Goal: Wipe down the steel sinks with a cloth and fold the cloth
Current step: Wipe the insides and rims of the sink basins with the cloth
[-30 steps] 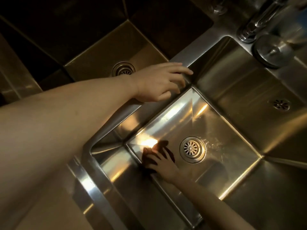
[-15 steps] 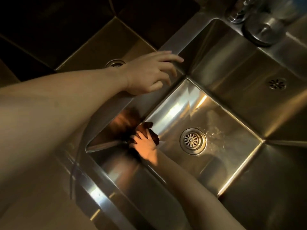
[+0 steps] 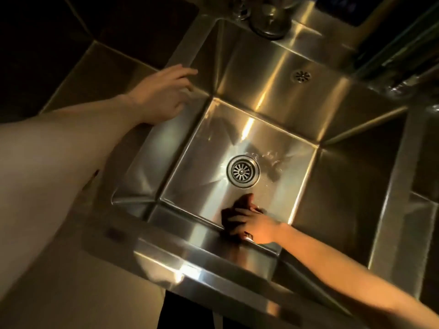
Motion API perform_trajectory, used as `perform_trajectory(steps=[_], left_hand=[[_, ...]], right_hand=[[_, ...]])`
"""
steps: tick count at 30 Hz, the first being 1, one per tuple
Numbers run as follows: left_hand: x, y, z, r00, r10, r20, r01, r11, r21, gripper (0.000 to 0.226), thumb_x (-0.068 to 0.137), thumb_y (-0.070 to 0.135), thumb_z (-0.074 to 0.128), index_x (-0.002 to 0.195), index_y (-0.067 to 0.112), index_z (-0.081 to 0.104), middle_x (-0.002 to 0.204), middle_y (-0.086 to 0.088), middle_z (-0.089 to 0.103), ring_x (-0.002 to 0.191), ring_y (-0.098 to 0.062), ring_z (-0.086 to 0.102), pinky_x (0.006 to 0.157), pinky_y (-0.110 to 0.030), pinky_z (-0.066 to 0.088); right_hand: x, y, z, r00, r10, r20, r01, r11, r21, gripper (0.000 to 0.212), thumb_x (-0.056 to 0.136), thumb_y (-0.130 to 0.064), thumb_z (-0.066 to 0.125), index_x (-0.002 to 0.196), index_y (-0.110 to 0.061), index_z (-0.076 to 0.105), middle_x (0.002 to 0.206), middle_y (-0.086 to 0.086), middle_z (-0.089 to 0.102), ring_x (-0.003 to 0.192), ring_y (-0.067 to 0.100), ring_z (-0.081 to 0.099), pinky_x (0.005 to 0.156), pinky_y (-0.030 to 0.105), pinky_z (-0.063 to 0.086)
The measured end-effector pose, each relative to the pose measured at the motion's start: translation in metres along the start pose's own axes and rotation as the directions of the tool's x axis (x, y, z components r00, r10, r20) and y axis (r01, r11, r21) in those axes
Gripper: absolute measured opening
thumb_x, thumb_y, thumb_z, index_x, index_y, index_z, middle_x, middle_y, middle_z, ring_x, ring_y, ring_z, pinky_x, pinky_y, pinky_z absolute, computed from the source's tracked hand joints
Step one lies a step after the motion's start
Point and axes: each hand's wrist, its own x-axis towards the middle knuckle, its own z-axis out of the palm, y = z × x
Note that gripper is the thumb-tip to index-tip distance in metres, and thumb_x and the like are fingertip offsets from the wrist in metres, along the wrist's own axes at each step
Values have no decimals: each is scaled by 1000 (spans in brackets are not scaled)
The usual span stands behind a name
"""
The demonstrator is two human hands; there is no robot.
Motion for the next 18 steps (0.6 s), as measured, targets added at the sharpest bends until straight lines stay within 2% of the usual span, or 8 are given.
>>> perform_trajectory(steps=[3, 5, 7, 9, 11, 14, 16, 18], left_hand=[[8, 24, 6, 973, 183, 137, -203, 968, 145, 48, 77, 34, 36, 94, 6, 72, 110, -17, 64, 126, -36, 46, 107, -63, 13], [14, 61, 28, 918, 360, 166, -376, 924, 74, 32, 71, 27, 57, 93, 11, 72, 109, -15, 65, 114, -35, 57, 102, -59, 34], [20, 105, 68, 838, 527, 144, -517, 850, -102, 40, 62, 17, 73, 101, 10, 71, 112, -16, 65, 104, -34, 62, 89, -50, 50], [22, 150, 107, 742, 613, 270, -542, 786, -297, 54, 71, 18, 73, 123, 15, 62, 131, -13, 56, 120, -32, 53, 99, -42, 42], [20, 187, 146, 572, 695, 435, -550, 719, -424, 63, 80, 18, 66, 140, 18, 45, 148, -10, 37, 137, -29, 31, 110, -41, 24], [17, 217, 195, 346, 746, 569, -671, 621, -405, 75, 82, 22, 66, 147, 25, 29, 157, -4, 19, 145, -26, 7, 112, -50, 11], [10, 225, 227, 337, 768, 545, -764, 561, -318, 80, 79, 30, 69, 147, 31, 27, 157, 1, 20, 145, -26, 4, 111, -57, 15], [5, 231, 249, 343, 828, 444, -847, 476, -235, 78, 69, 37, 74, 140, 32, 42, 149, 3, 36, 142, -27, 16, 106, -60, 25]], right_hand=[[-56, -30, -45, 984, -26, -175, 17, 999, -52, 44, 84, -20, 35, 116, -20, 66, 118, 1, 66, 111, 21, 59, 97, 32, 45], [-103, -34, -60, 983, 58, -174, -74, 993, -88, 44, 84, -13, 43, 121, -26, 61, 116, -4, 64, 107, 16, 58, 89, 25, 44], [-149, -28, -78, 968, 116, -222, -155, 974, -167, 37, 80, -15, 56, 113, -29, 64, 108, -6, 66, 99, 13, 61, 82, 27, 51], [-185, -17, -89, 954, 172, -245, -226, 951, -212, 27, 82, -24, 52, 102, -30, 69, 93, -8, 67, 87, 11, 63, 74, 27, 54], [-210, -5, -94, 962, 203, -183, -246, 935, -254, 32, 85, -31, 41, 99, -31, 70, 91, -12, 67, 90, 9, 62, 75, 27, 55], [-224, 11, -89, 954, 205, -220, -260, 928, -266, 33, 89, -35, 38, 93, -31, 71, 87, -14, 66, 91, 7, 61, 76, 26, 54], [-220, 18, -75, 939, 177, -295, -253, 936, -243, 32, 89, -34, 40, 85, -28, 71, 80, -11, 66, 81, 11, 62, 66, 29, 54], [-214, 22, -67, 902, 205, -379, -274, 952, -137, 25, 85, -30, 48, 84, -24, 72, 71, -5, 65, 70, 17, 62, 54, 32, 51]])
